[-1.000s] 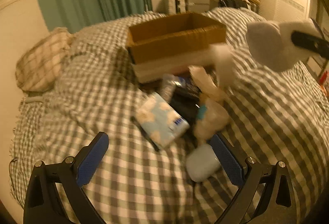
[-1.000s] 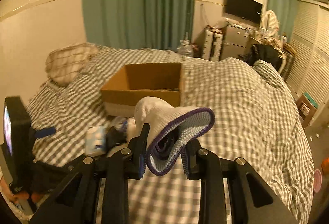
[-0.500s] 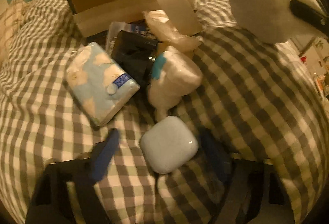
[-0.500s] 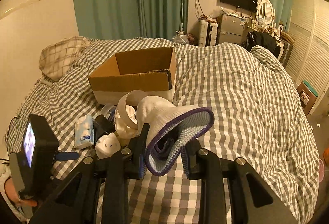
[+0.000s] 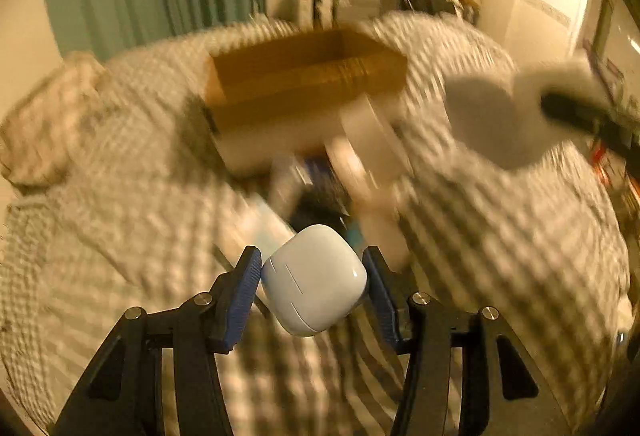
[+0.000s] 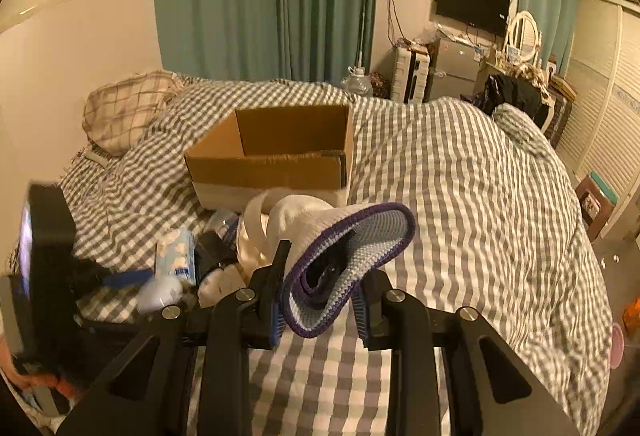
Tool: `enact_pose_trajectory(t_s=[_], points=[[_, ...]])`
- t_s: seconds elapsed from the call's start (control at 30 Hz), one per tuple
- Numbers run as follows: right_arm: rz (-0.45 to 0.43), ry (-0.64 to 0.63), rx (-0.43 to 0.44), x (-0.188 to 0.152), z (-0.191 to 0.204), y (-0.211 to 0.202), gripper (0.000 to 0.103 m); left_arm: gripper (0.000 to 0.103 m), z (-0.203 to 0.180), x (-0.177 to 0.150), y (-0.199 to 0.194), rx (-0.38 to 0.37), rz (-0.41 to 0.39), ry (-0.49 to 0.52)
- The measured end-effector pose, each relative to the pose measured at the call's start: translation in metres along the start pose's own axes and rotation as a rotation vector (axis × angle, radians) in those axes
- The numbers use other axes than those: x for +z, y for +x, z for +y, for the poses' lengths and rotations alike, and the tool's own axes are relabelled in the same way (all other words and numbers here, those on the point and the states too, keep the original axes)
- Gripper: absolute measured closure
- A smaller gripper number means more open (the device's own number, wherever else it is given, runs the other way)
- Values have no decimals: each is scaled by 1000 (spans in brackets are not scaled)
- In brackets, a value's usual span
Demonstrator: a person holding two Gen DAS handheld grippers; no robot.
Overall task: Organize objects
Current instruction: 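Grasp the white earbud case with the left gripper while the right gripper holds the sock, then lower the earbud case and sock into the box and open both grippers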
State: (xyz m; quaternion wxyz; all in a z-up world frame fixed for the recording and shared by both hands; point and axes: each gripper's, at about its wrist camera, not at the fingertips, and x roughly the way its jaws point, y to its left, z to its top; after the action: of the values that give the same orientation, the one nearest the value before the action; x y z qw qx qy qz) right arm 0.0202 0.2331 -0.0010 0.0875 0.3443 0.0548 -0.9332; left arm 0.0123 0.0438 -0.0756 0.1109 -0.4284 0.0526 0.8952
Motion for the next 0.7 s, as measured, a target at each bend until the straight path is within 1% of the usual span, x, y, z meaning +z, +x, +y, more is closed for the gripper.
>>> enact_pose_trajectory(t_s=[0.1,0.2,0.33,0.43,0.57,0.63,0.7], points=[[-32,-36,-7,23,1,-3,77,50,26,47,-9,32,-77,-23],[-77,-70,-13,50,4,-6,77,50,38,87,-16,78,-148,-33],[-136,-115,-9,92,7,-4,77,50,48,131,-18,112,-214,-49],[-161,-129,-4,123,6,6,77,50,58,157,-15,133,-247,-62],[-171,-151,1,159,4,29,77,50,63,195,-3,139,-278,-65],[-167,-159,11,172,4,42,77,50,65,208,7,141,-278,-67],[-154,-172,26,183,3,59,77,50,64,219,23,140,-260,-55]])
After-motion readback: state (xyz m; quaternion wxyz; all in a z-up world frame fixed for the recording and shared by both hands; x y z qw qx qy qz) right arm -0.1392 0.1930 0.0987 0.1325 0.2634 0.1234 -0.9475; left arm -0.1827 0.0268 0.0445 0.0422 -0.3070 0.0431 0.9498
